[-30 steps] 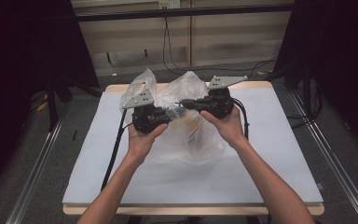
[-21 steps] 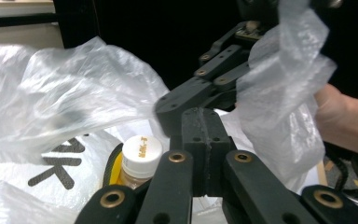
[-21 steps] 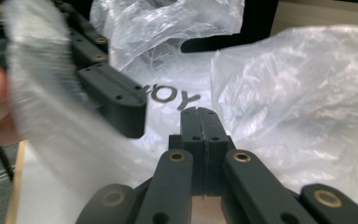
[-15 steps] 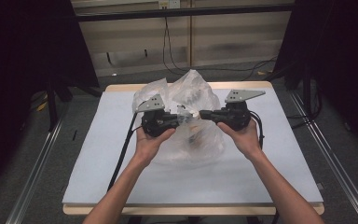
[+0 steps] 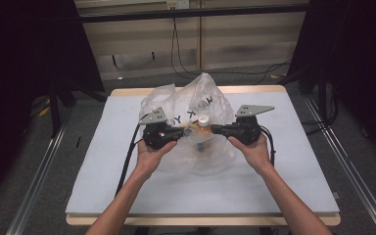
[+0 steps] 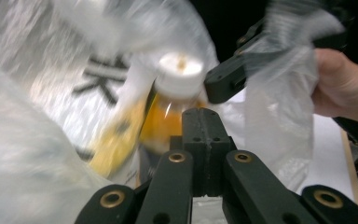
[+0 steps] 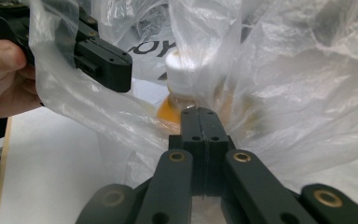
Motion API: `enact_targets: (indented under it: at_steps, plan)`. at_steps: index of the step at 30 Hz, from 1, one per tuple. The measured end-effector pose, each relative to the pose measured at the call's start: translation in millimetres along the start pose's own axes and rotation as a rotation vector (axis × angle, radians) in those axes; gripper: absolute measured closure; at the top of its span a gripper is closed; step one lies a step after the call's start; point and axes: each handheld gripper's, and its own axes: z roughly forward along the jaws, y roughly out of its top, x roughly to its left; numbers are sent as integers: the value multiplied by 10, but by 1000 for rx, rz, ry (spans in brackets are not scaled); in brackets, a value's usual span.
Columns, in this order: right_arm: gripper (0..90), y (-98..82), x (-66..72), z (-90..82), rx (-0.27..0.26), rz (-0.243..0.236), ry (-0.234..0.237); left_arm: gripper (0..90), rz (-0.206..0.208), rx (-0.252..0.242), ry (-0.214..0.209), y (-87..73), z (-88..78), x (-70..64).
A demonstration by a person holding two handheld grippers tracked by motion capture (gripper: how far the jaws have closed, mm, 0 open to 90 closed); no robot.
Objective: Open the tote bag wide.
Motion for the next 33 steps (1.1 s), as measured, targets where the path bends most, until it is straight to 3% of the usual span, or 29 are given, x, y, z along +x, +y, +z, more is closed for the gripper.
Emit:
enact_targets:
  at_steps: [6, 15, 20, 29, 31, 33]
  plan:
    - [900, -72, -68, 24, 9, 3, -25, 900, -24, 49, 20, -138, 62, 112]
    - [900, -196, -158, 68, 50, 21, -36, 900, -15, 124, 24, -312, 199, 141]
    - [900, -375, -167, 227, 140, 7, -36, 900, -13, 168, 25, -410, 288, 147]
    - [900, -546, -230, 342, 202, 24, -27, 900, -27, 236, 27, -551, 390, 188]
    - [900, -622, -267, 379, 230, 39, -11, 900, -38, 271, 53, -608, 394, 232]
    - [900, -674, -282, 412, 257, 53, -7, 900, -40, 284, 52, -640, 394, 256]
